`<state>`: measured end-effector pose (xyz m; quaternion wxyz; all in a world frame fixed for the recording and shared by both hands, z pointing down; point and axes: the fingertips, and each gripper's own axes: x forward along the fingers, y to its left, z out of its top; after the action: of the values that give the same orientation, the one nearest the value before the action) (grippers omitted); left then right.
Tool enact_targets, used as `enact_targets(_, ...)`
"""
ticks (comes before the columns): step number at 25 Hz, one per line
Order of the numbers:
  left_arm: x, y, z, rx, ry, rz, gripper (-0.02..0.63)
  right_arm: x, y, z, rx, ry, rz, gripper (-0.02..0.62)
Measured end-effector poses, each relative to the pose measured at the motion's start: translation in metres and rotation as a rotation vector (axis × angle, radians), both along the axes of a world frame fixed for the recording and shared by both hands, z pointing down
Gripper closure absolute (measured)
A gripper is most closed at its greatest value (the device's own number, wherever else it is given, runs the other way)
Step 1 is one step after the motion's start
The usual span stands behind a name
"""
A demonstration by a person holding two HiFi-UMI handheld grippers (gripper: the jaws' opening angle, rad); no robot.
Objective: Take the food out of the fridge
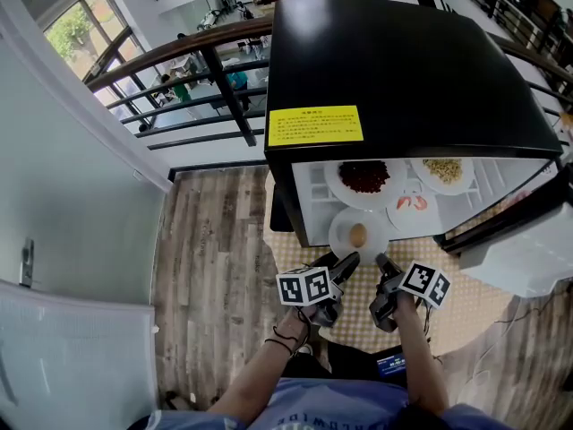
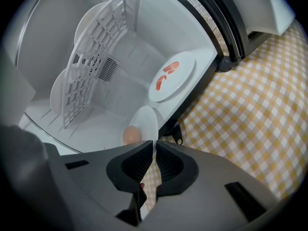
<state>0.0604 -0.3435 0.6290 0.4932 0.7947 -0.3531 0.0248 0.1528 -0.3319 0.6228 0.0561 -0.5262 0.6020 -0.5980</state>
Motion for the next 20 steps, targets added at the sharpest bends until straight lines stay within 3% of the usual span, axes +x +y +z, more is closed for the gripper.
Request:
enact_targets(8,0.002,-0.005,-0.003,0.052,-0.042,-0.007,0.371,-0.001,0.007,0.001,0.005,-0.001,-0.007,0.563)
enact_targets(10,-0.001,-0.002,-0.004,0.053,-0.039,-0.013,0.41,0.0,0.007,-0.002,0.015,-0.001,-0.009,0.563)
enact_targets(12,-0.005,0.002,-0.006,0.051,-0.031,-0.026,0.488,0.0,0.007,-0.006,0.025,-0.003,-0.015,0.563)
enact_targets(20,-0.016,0.022,-0.013,0.034,0.013,-0.045,0.488,-0.011,0.024,-0.018,0.053,0.033,-0.055,0.563)
